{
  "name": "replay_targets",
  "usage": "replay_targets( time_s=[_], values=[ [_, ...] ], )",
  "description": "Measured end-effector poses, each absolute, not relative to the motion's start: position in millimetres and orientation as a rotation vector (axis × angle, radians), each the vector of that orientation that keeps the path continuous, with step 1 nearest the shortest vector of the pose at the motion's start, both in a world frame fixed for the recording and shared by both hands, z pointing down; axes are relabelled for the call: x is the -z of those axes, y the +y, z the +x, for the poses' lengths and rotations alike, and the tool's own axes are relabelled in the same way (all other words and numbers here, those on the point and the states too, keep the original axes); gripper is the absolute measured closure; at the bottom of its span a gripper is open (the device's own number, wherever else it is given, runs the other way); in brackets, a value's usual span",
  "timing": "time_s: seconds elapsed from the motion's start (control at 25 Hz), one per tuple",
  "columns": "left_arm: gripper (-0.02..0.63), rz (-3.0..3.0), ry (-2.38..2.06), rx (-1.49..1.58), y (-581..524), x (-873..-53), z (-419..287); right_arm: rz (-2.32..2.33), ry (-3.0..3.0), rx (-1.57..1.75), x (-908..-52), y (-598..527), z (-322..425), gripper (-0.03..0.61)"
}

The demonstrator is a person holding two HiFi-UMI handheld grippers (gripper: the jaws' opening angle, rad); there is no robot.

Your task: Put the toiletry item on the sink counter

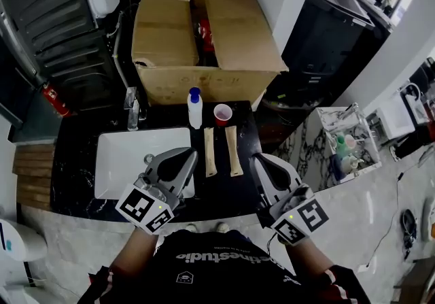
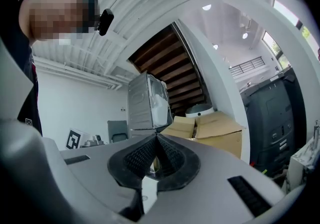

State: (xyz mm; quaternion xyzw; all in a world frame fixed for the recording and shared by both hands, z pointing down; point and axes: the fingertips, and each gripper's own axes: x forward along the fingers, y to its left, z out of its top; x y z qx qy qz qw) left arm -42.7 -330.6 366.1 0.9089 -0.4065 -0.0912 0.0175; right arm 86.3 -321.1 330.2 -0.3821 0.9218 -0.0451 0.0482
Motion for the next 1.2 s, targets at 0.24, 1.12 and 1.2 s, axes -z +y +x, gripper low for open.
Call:
replay_targets(
  time_s=[0.24,1.12,1.2],
  values=[
    [0.601,2.808,-1.260,0.280,-330,-368,-40,-1.185,2.815,0.140,-335,-320,86,0.540],
    [0.601,2.789,-1.275,0.284,-329,-370,-41,-1.156,2.845,0.117,-339,-318,79,0.540],
    [0.600,2.789,-1.275,0.288,-329,-368,-41,-1.161,2.848,0.108,-339,-319,79,0.540]
  ],
)
